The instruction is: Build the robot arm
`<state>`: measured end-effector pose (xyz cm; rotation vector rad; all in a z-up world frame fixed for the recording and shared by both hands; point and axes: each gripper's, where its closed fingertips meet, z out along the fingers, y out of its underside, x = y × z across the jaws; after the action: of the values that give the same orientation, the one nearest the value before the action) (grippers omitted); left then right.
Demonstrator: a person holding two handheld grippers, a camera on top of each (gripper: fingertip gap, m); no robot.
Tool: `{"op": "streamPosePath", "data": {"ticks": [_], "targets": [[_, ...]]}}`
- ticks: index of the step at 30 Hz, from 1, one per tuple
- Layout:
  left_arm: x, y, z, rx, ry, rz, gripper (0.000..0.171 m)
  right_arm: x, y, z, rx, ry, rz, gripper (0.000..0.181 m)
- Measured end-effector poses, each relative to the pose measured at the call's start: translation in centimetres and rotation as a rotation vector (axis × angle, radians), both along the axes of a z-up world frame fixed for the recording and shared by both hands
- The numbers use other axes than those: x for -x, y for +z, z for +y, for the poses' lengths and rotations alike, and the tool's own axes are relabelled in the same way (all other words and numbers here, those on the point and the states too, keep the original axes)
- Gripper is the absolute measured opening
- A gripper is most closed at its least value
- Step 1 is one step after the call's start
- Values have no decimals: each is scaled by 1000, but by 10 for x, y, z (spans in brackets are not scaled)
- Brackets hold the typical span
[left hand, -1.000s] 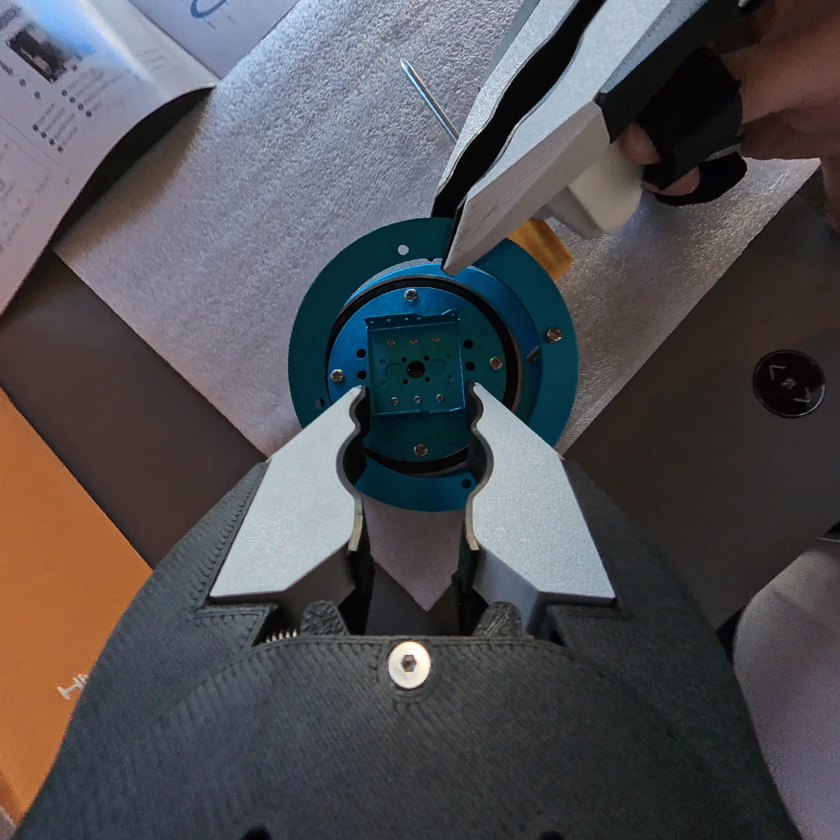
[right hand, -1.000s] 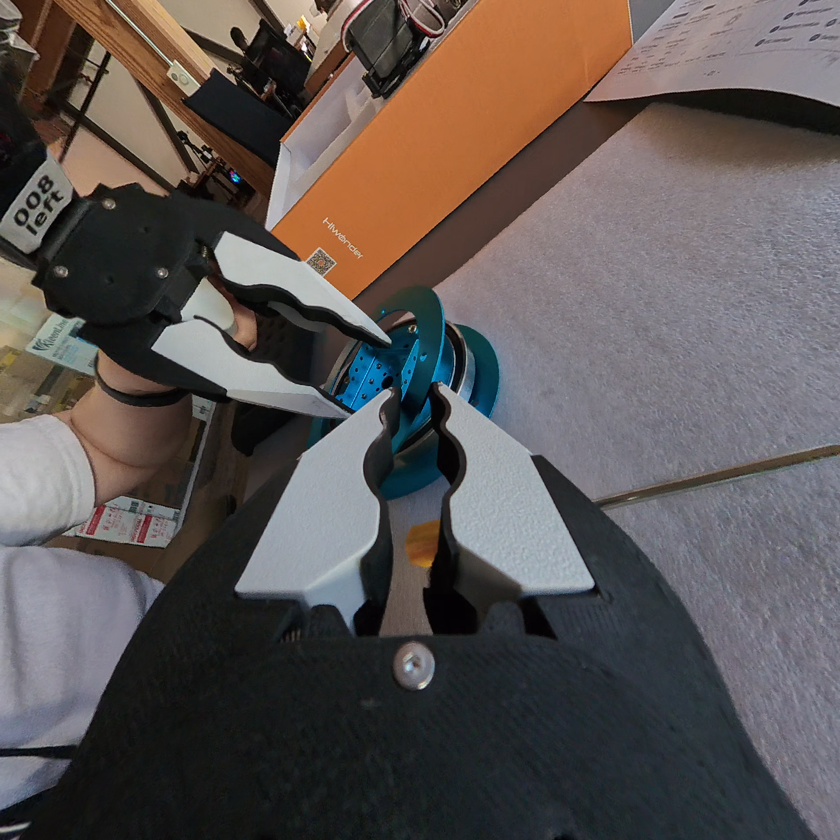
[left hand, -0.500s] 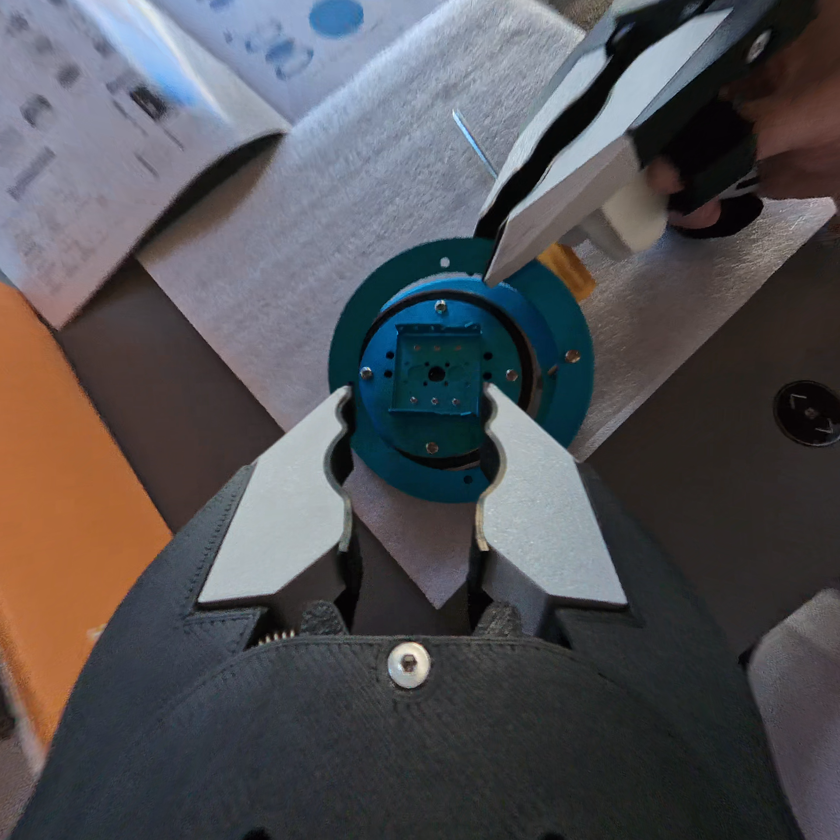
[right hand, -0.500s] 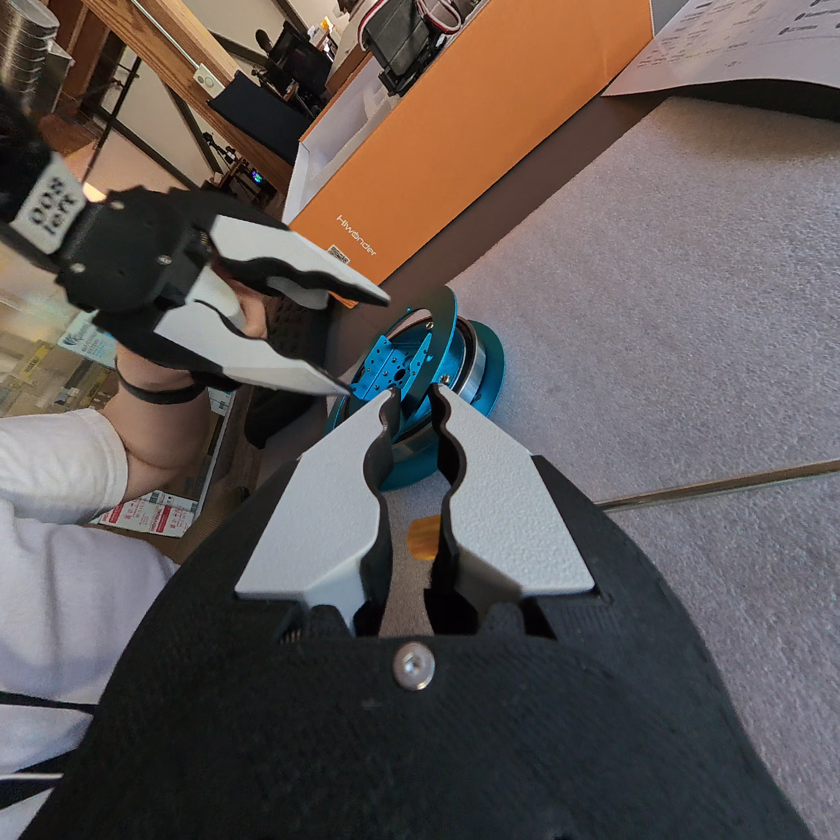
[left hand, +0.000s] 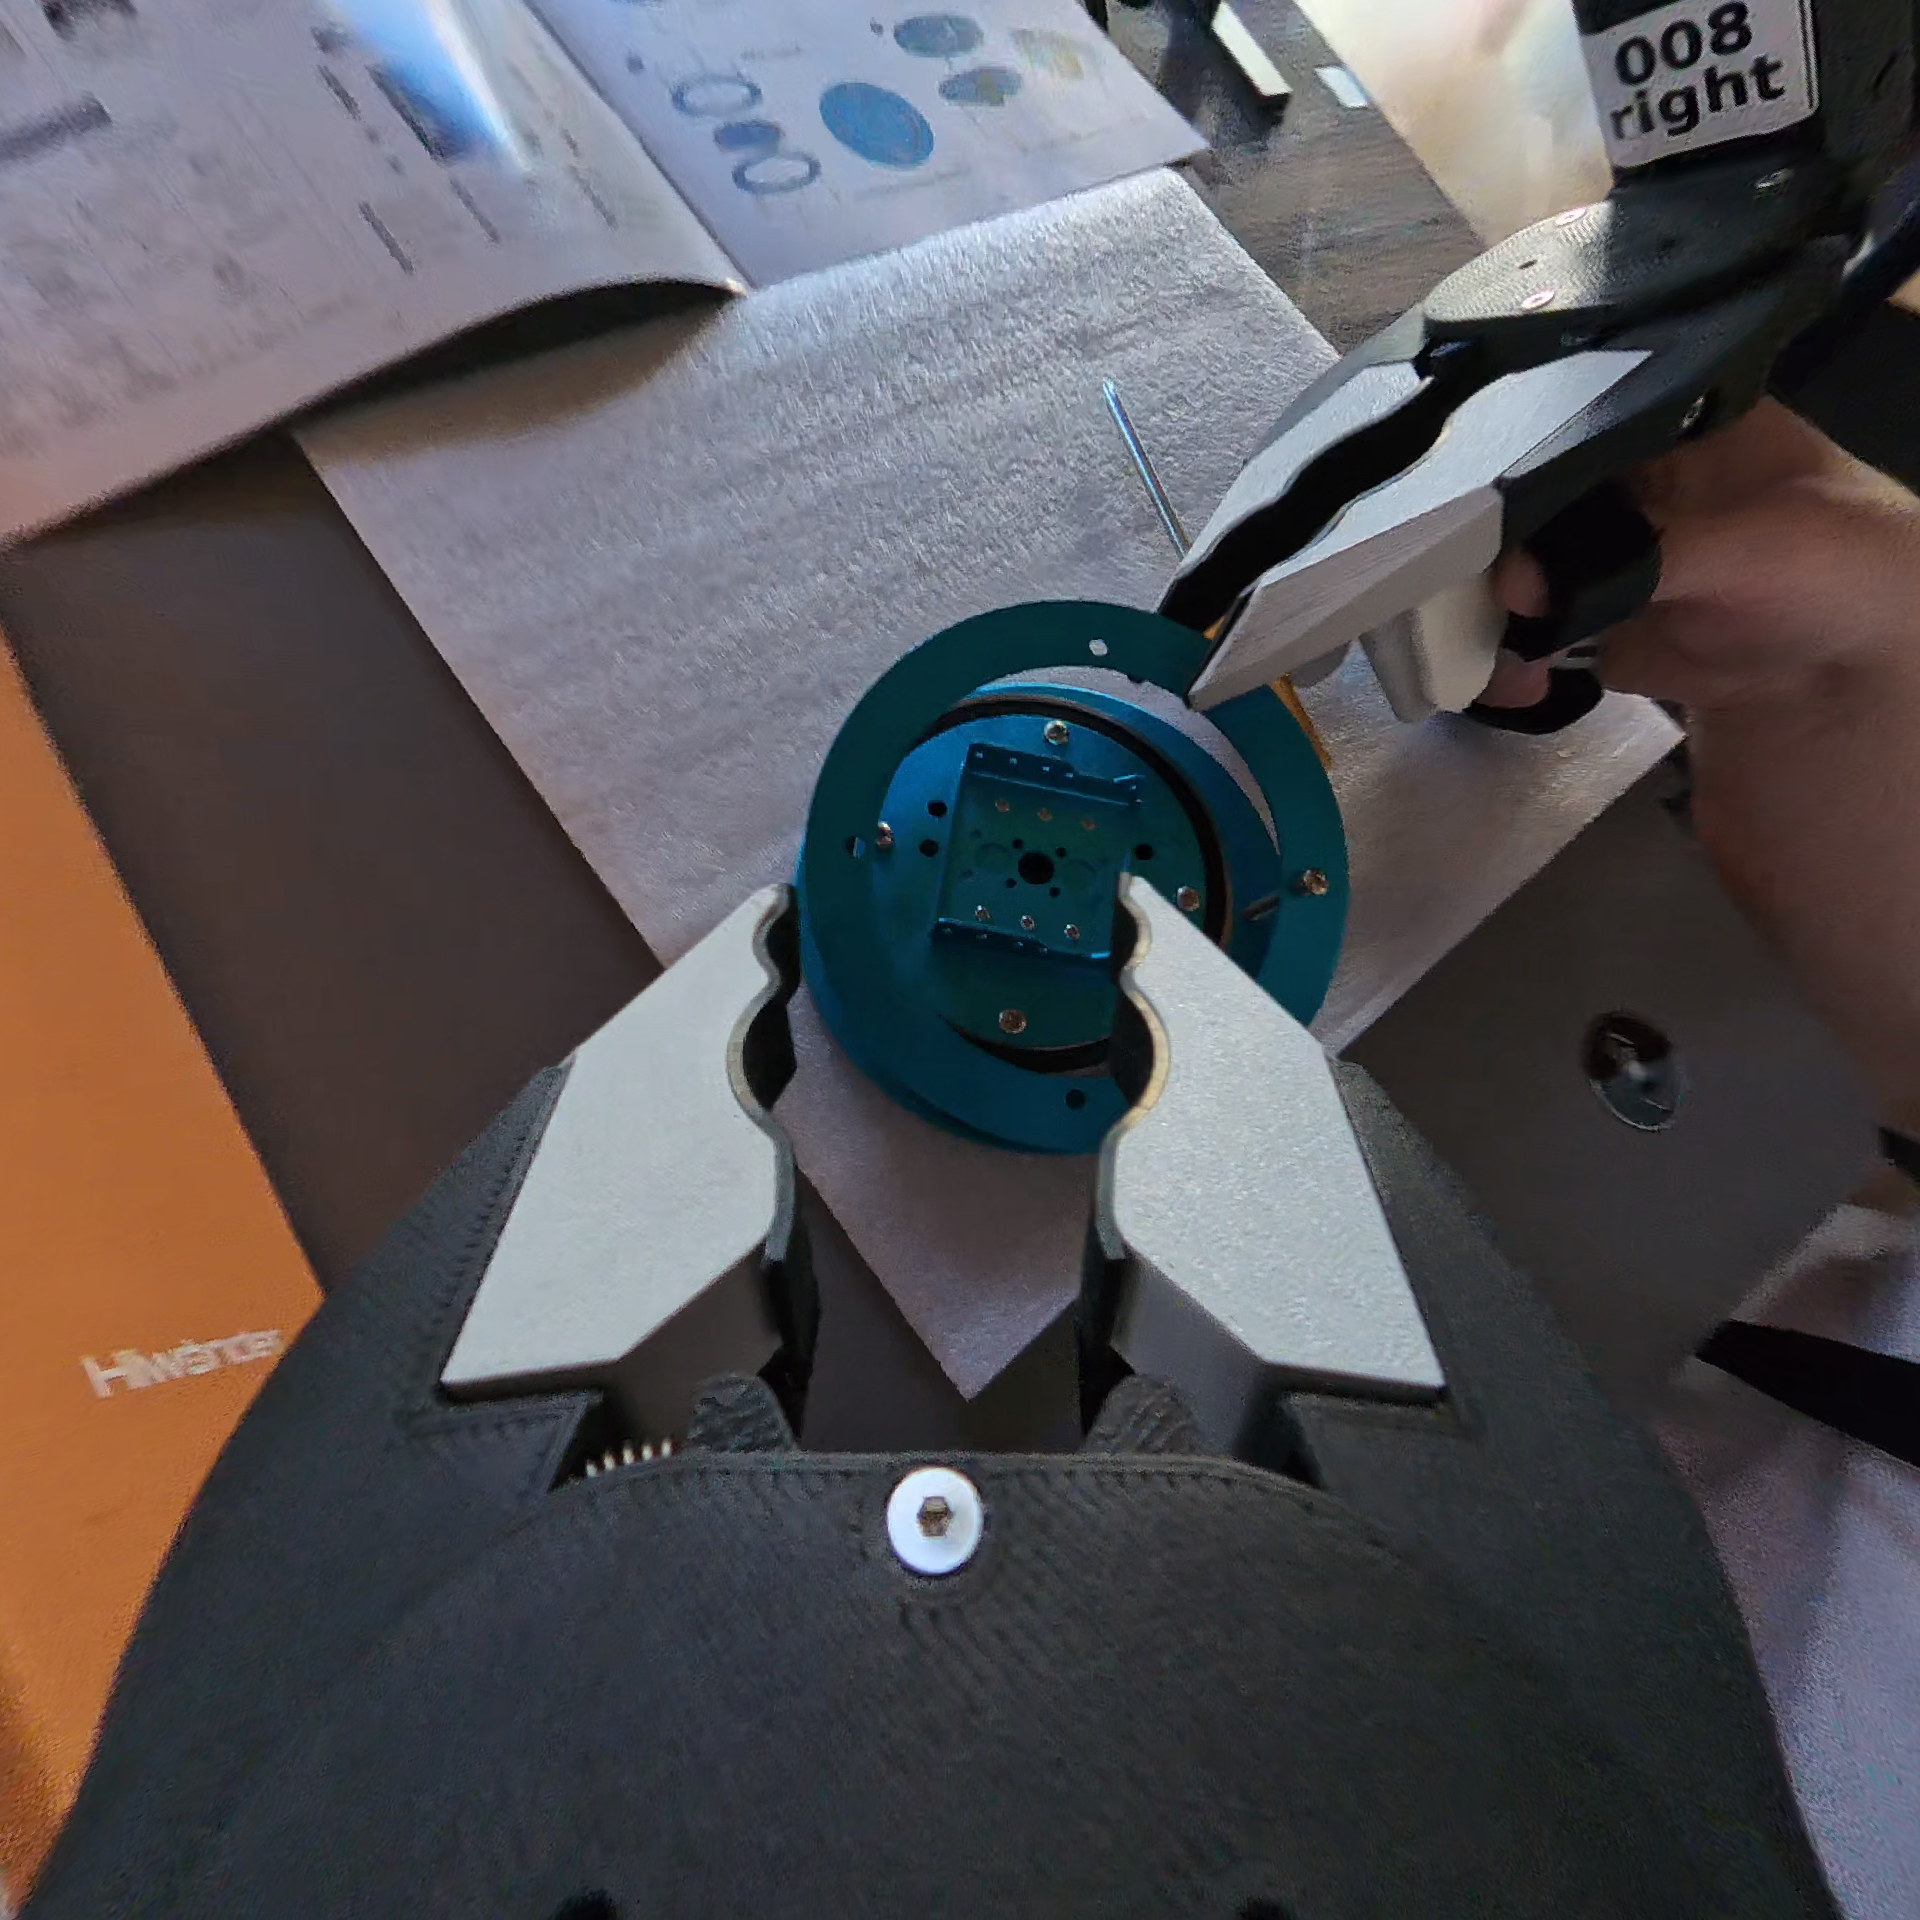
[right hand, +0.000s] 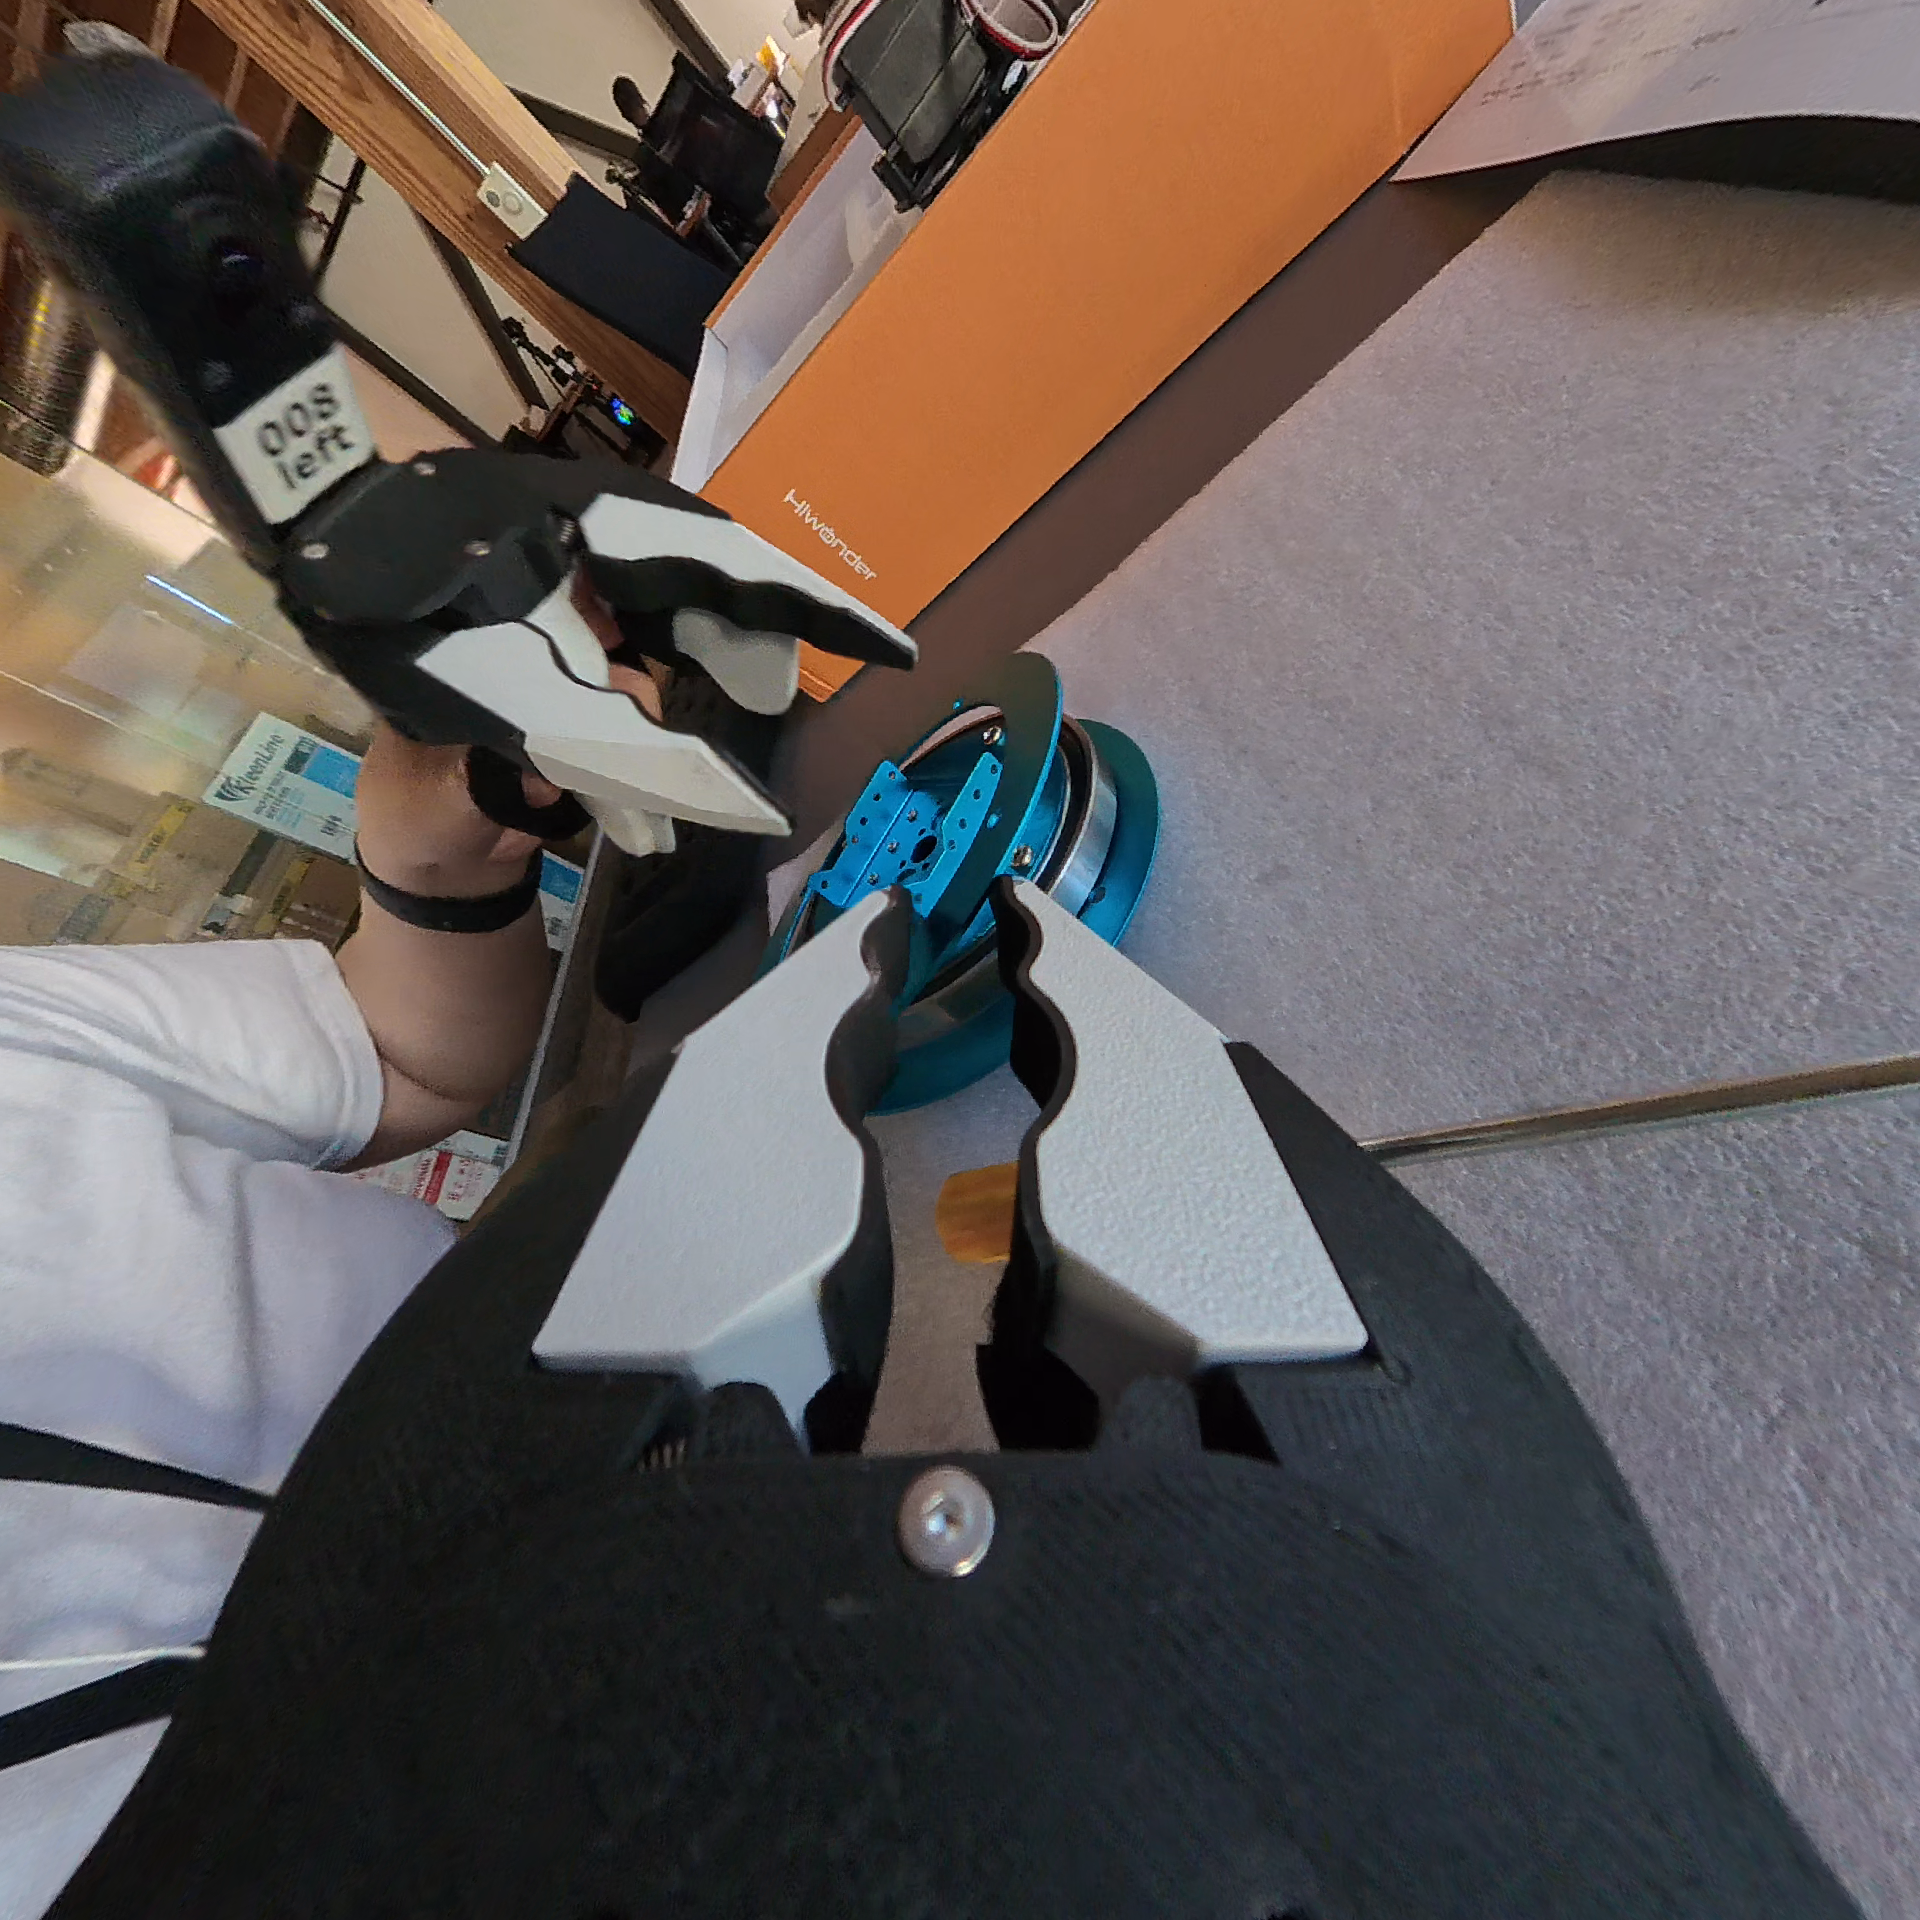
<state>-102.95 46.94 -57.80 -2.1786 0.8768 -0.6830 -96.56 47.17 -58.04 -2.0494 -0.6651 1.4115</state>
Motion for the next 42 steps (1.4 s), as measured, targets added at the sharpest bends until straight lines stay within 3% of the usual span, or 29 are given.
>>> {"op": "streamPosePath", "data": {"ticks": [4, 9, 13, 17, 22, 26, 30, 33, 37, 42], "targets": [[-3, -7, -5, 117, -34, -88, 59, -2, 3, 2, -33, 13, -22, 32], [-4, -11, -5, 138, -51, -95, 59, -12, 15, 7, -234, 37, -108, 51], [2, -11, -7, 144, -19, -82, 57, -27, 6, 9, -176, 56, -193, 51], [10, -8, -11, 107, 42, -96, 53, -27, 16, -13, -112, 133, -121, 46], [21, -11, -15, 78, 92, -104, 51, -27, 19, -24, -56, 43, -76, 36], [26, -11, -19, 89, 102, -109, 48, -30, 11, -34, 65, 29, -67, 33], [21, -11, -26, 90, 77, -136, 46, -33, 19, -30, 62, 39, -61, 34], [19, -13, -29, 89, 68, -125, 49, -24, 30, -24, -121, 159, -126, 44], [17, -9, -38, 99, 43, -108, 54, -2, 28, -16, -376, 422, -227, 62], [14, -18, -48, 19, -4, 15, 83, 27, 12, -14, -500, 773, -262, 80]]}}
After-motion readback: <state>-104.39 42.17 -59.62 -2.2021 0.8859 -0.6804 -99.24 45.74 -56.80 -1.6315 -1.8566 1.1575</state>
